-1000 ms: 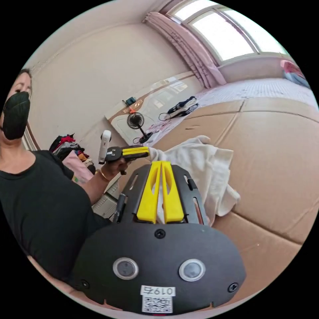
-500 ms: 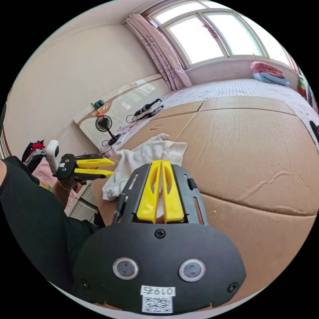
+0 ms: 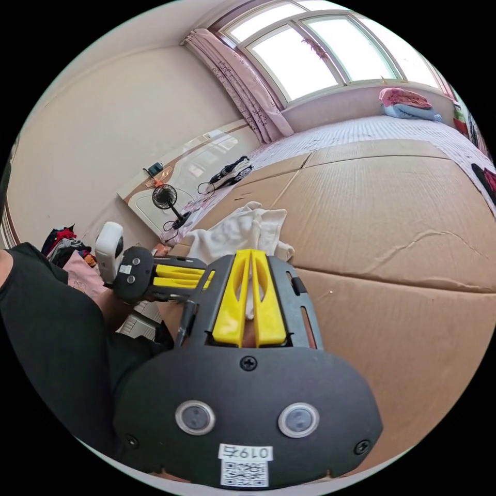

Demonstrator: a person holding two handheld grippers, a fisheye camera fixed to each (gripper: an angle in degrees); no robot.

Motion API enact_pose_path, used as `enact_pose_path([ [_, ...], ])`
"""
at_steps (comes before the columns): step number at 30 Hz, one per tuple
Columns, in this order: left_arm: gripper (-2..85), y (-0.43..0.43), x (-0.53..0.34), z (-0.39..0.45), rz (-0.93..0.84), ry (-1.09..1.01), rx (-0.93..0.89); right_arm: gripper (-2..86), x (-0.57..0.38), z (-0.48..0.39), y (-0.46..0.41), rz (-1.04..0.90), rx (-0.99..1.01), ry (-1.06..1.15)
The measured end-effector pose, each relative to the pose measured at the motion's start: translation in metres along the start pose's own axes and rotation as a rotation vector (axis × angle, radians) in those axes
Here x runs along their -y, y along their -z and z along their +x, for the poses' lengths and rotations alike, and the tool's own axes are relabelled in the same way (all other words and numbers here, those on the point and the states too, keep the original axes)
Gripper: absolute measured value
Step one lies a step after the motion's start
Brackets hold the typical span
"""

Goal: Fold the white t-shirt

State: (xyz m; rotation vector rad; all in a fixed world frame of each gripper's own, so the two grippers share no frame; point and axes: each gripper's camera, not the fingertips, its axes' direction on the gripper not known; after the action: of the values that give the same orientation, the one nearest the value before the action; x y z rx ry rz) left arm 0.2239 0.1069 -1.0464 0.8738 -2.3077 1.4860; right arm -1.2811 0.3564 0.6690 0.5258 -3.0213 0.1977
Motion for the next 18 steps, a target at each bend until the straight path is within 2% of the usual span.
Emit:
enact_pose_path([
  [2,1.4,-0.003,-0.006,-0.002,-0.013,0.024,-0.015,-0.6,-0.008,0.005,-0.003,0.002,0.009,0.002],
  [5,0.9,0.010,-0.025,-0.021,0.051,0.180,-0.030,-0.4,-0.017,0.010,-0.013,-0.004,0.042,0.036],
  [7,0.9,0.022,-0.043,-0.036,0.135,0.306,-0.146,-0.3,-0.020,0.015,-0.030,-0.063,0.010,0.043],
  [9,0.9,0.025,-0.049,-0.035,0.180,0.347,-0.200,0.5,-0.022,0.024,-0.058,-0.184,-0.048,0.017],
  [14,1.8,0.014,-0.046,0.009,0.170,0.301,-0.068,6.2,-0.037,0.033,-0.092,-0.258,-0.015,0.028],
  [16,2.6,0.005,-0.044,0.032,0.156,0.245,-0.046,5.8,-0.046,0.040,-0.102,-0.278,0.001,0.008],
  [18,3.6,-0.001,-0.045,0.045,0.147,0.219,-0.027,1.9,-0.060,0.048,-0.109,-0.267,0.002,-0.014],
])
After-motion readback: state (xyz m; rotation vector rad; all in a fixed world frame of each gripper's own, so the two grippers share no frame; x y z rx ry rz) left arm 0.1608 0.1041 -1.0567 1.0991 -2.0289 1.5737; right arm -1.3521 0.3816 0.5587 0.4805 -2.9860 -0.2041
